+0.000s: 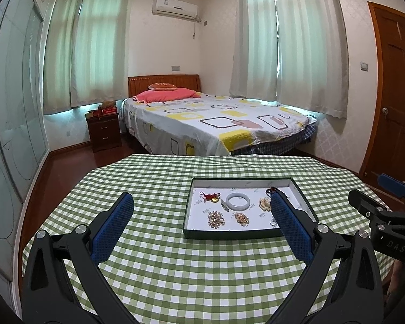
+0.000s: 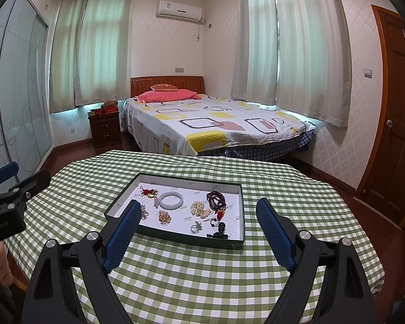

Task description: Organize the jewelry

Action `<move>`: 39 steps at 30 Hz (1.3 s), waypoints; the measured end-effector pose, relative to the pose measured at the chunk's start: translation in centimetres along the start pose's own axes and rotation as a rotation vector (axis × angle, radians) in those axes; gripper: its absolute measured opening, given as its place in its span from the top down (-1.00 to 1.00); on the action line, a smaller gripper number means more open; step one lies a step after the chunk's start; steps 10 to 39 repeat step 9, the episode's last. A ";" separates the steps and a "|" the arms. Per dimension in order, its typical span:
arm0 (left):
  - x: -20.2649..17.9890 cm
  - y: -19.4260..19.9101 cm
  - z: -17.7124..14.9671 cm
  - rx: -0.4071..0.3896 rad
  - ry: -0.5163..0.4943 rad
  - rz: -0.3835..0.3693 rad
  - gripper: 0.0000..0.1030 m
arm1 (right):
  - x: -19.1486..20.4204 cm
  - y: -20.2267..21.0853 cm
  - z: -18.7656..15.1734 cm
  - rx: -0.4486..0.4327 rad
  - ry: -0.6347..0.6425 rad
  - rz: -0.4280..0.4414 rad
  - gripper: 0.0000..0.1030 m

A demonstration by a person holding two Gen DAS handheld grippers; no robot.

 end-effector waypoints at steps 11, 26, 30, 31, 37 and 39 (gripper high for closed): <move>0.6 -2.9 -1.5 0.071 0.002 0.010 -0.91 | -0.5 -0.6 -0.5 0.009 -0.013 0.004 -0.63; 0.6 -2.9 -1.5 0.071 0.002 0.010 -0.91 | -0.5 -0.6 -0.5 0.009 -0.013 0.004 -0.63; 0.6 -2.9 -1.5 0.071 0.002 0.010 -0.91 | -0.5 -0.6 -0.5 0.009 -0.013 0.004 -0.63; 0.6 -2.9 -1.5 0.071 0.002 0.010 -0.91 | -0.5 -0.6 -0.5 0.009 -0.013 0.004 -0.63; 0.6 -2.9 -1.5 0.071 0.002 0.010 -0.91 | -0.5 -0.6 -0.5 0.009 -0.013 0.004 -0.63; 0.6 -2.9 -1.5 0.071 0.002 0.010 -0.91 | -0.5 -0.6 -0.5 0.009 -0.013 0.004 -0.63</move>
Point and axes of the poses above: each gripper's, at about its wrist camera, not at the fingertips, and y roughly against the way its jaws point, x to its left, z to its top, the point moved 9 cm from there along -y, roughly the way its jaws point, and after that the axes turned 14 degrees about z, right-handed, at the moved point
